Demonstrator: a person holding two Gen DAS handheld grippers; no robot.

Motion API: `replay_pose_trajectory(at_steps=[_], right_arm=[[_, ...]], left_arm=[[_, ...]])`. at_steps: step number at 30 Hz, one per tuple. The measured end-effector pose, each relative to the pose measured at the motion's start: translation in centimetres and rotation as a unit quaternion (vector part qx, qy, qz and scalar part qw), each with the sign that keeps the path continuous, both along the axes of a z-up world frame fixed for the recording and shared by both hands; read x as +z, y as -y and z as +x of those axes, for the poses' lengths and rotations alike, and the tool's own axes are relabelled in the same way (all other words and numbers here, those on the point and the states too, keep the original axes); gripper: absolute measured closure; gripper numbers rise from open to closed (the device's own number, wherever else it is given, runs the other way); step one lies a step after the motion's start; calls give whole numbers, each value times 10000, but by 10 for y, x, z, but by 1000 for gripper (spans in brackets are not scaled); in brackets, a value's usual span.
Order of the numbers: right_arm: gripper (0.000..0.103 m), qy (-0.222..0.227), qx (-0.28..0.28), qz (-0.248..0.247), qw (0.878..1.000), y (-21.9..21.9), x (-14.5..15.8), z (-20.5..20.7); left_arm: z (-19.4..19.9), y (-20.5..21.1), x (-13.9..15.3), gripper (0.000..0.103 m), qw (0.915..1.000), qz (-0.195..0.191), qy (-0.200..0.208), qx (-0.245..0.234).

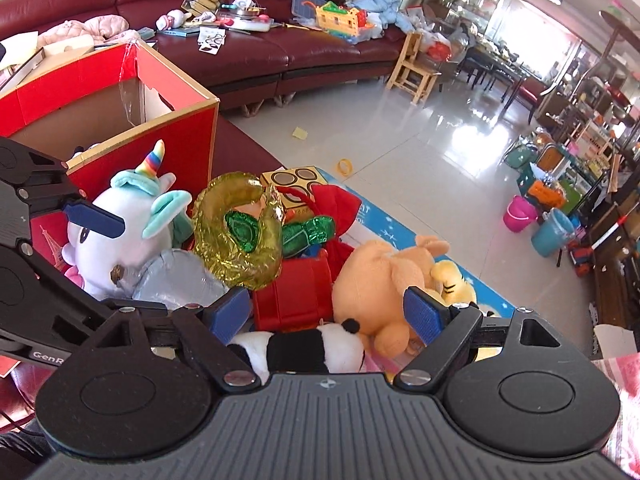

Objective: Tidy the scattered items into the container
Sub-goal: 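Move both grippers back from the box to the plush pile, then grasp the brown bear in pink pig costume by its foot with the left gripper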

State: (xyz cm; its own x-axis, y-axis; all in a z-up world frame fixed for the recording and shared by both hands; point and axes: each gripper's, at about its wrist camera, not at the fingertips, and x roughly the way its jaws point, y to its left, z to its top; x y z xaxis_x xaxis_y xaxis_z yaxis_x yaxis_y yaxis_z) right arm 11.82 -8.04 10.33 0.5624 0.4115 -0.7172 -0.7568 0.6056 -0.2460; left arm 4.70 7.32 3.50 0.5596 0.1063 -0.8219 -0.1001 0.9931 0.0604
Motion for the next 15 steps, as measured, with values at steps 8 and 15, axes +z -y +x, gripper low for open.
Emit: replay_pose_trajectory(at_steps=[8, 15], right_arm=[[15, -142, -249, 43, 9996, 34, -4, -4], [14, -140, -823, -92, 9965, 93, -5, -1]], left_arm=[[1, 9, -1, 14, 9996, 208, 16, -181], [8, 20, -9, 14, 9979, 415, 7, -499]])
